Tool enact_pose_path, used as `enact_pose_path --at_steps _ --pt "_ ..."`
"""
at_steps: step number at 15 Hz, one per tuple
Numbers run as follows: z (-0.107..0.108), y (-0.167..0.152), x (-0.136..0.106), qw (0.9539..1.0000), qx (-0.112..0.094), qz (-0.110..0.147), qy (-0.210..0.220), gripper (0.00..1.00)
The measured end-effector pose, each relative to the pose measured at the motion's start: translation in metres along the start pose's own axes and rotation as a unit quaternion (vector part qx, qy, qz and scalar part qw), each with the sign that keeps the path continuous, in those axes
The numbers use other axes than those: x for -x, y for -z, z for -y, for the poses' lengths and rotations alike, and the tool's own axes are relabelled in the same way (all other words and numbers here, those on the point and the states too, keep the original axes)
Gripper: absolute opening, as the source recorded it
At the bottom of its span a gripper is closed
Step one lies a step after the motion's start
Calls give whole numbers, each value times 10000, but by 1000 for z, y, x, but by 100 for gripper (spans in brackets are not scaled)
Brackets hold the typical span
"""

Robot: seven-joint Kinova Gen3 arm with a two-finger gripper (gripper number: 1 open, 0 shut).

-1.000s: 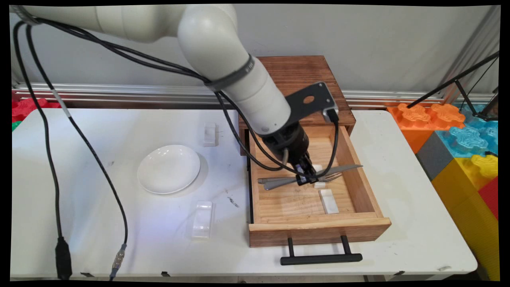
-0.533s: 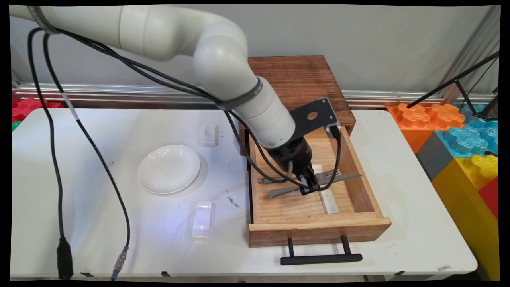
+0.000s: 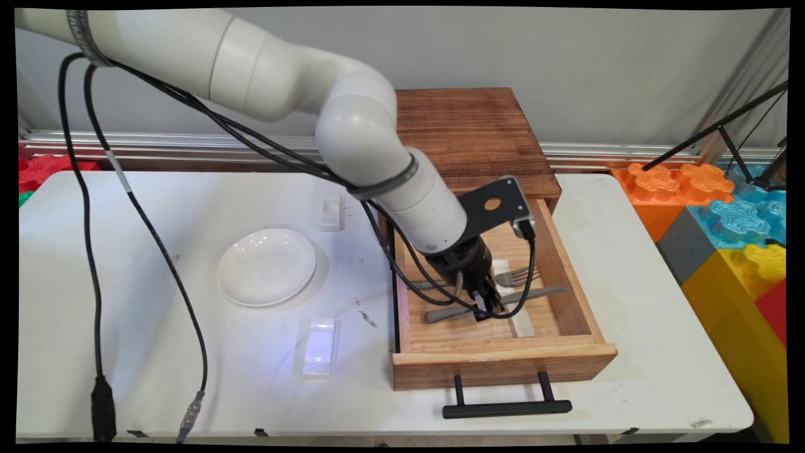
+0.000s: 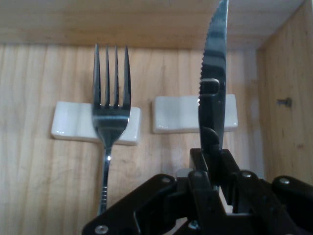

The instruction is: Place the picked object into the drawer

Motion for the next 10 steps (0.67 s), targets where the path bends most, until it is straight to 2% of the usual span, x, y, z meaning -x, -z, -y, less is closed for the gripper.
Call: enact_pose_path --at_steps 10 --pt "-2 -22 12 9999 71 36 64 0"
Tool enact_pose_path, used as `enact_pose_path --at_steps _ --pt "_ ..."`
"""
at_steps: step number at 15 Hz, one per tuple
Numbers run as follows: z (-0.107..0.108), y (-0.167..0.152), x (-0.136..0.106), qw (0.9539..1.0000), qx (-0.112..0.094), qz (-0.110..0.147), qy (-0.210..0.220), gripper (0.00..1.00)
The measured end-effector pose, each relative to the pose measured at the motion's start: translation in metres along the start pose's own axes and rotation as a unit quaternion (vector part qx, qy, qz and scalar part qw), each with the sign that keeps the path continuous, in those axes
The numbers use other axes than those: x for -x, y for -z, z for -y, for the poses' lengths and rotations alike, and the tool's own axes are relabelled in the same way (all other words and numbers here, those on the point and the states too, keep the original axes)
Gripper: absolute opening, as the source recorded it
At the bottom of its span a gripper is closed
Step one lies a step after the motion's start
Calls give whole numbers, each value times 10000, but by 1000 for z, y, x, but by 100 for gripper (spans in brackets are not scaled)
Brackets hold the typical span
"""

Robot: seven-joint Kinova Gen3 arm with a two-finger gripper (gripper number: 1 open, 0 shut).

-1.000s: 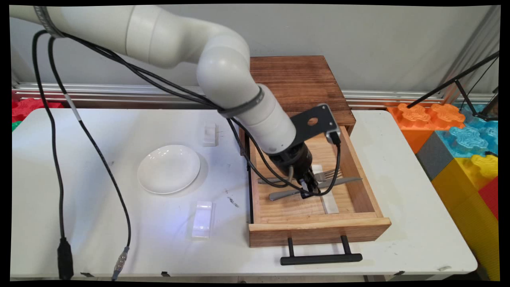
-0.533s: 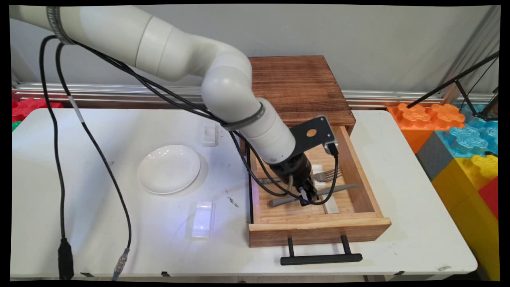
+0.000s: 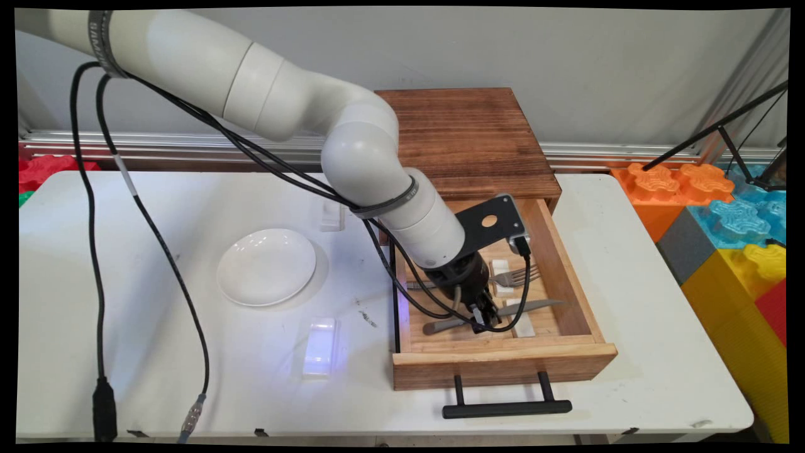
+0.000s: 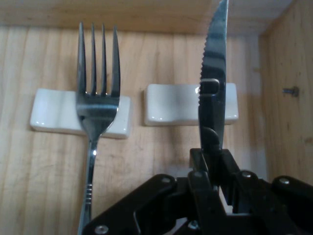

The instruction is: Place the picked object into the drawer

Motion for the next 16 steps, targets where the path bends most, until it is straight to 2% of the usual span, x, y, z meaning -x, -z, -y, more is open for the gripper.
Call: enact_pose_path --at_steps 8,9,16 --pt "-1 -3 5 10000 30 31 -3 0" --pt "-1 -3 5 10000 32 33 -7 100" --pt "0 1 9 10000 43 47 -44 100"
